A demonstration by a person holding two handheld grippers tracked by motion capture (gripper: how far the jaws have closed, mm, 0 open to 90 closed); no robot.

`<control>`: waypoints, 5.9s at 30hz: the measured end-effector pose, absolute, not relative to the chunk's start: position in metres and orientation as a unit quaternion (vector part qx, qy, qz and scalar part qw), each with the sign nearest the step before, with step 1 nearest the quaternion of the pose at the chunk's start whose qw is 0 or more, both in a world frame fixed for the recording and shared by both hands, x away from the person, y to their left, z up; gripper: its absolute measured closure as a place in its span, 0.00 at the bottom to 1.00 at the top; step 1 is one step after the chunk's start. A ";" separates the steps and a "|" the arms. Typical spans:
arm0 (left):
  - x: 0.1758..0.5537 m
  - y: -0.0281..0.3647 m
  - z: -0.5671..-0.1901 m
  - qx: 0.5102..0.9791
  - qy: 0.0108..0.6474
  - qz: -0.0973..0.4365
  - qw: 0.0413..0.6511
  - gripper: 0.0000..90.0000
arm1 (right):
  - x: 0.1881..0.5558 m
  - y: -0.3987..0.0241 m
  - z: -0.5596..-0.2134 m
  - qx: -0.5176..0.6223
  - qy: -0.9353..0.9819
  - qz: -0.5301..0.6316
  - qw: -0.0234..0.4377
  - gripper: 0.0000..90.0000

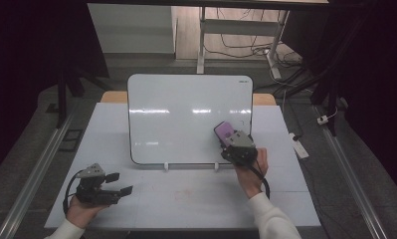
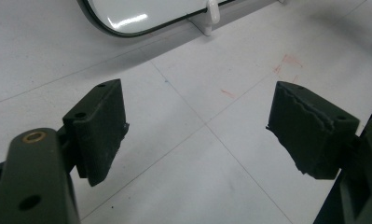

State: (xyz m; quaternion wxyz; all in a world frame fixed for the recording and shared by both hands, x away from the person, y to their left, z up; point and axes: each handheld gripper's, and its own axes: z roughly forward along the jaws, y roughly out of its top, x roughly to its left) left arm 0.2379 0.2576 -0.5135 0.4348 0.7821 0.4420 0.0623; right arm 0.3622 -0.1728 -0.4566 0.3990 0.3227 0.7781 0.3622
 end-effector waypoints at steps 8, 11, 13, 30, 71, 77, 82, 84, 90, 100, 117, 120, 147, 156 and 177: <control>0.238 0.257 -0.513 0.783 0.440 0.061 0.435 0.22 | 0.383 -0.189 -0.437 0.356 0.743 0.393 0.409 0.45; 0.239 0.257 -0.513 0.783 0.441 0.061 0.435 0.22 | 0.390 -0.193 -0.430 0.367 0.731 0.406 0.407 0.45; 0.239 0.258 -0.514 0.782 0.442 0.060 0.435 0.22 | 0.394 -0.194 -0.427 0.368 0.725 0.413 0.410 0.45; 0.240 0.260 -0.513 0.777 0.445 0.056 0.442 0.22 | 0.355 -0.187 -0.469 0.312 0.783 0.346 0.411 0.45; 0.240 0.259 -0.513 0.779 0.442 0.055 0.442 0.22 | 0.354 -0.181 -0.470 0.322 0.768 0.349 0.430 0.45; 0.240 0.258 -0.513 0.780 0.441 0.055 0.441 0.22 | 0.354 -0.183 -0.471 0.325 0.769 0.359 0.417 0.45; 0.240 0.257 -0.513 0.781 0.441 0.054 0.440 0.22 | 0.339 -0.146 -0.486 0.266 0.807 0.359 0.387 0.45; 0.240 0.257 -0.513 0.781 0.440 0.055 0.439 0.22 | 0.334 -0.129 -0.491 0.244 0.819 0.356 0.379 0.45; 0.240 0.260 -0.513 0.778 0.443 0.055 0.441 0.22 | 0.334 -0.122 -0.492 0.230 0.823 0.351 0.383 0.45; 0.240 0.259 -0.513 0.780 0.441 0.055 0.441 0.22 | 0.358 -0.194 -0.468 0.334 0.759 0.364 0.424 0.45; 0.240 0.262 -0.513 0.775 0.445 0.057 0.445 0.22 | 0.337 -0.202 -0.458 0.325 0.774 0.394 0.375 0.45; 0.240 0.260 -0.513 0.777 0.443 0.056 0.443 0.22 | 0.324 -0.206 -0.456 0.317 0.781 0.402 0.357 0.45; 0.249 0.228 -0.503 0.804 0.381 0.068 0.452 0.19 | 0.287 -0.203 -0.465 0.247 0.837 0.436 0.220 0.45; 0.264 0.197 -0.492 0.820 0.337 0.064 0.458 0.18 | 0.288 -0.190 -0.472 0.231 0.852 0.431 0.190 0.45; 0.300 0.112 -0.471 0.859 0.198 -0.005 0.472 0.23 | 0.282 -0.159 -0.482 0.155 0.877 0.439 0.120 0.45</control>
